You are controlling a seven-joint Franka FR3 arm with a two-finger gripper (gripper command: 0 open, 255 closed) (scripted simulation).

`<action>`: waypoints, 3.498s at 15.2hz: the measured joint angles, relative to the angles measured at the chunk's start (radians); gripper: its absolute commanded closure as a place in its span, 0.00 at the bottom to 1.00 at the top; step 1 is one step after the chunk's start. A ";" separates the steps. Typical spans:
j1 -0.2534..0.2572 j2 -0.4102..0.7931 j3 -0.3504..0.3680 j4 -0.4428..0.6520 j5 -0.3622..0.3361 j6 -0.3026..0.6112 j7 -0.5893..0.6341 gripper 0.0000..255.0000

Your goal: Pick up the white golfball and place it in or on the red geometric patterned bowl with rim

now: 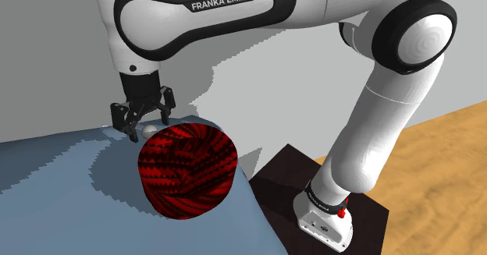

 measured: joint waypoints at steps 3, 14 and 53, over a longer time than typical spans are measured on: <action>0.000 0.000 0.000 0.000 0.000 0.000 0.000 1.00; 0.000 0.000 0.000 0.006 0.000 -0.006 0.001 1.00; 0.017 -0.173 0.022 0.258 0.090 -0.399 0.076 1.00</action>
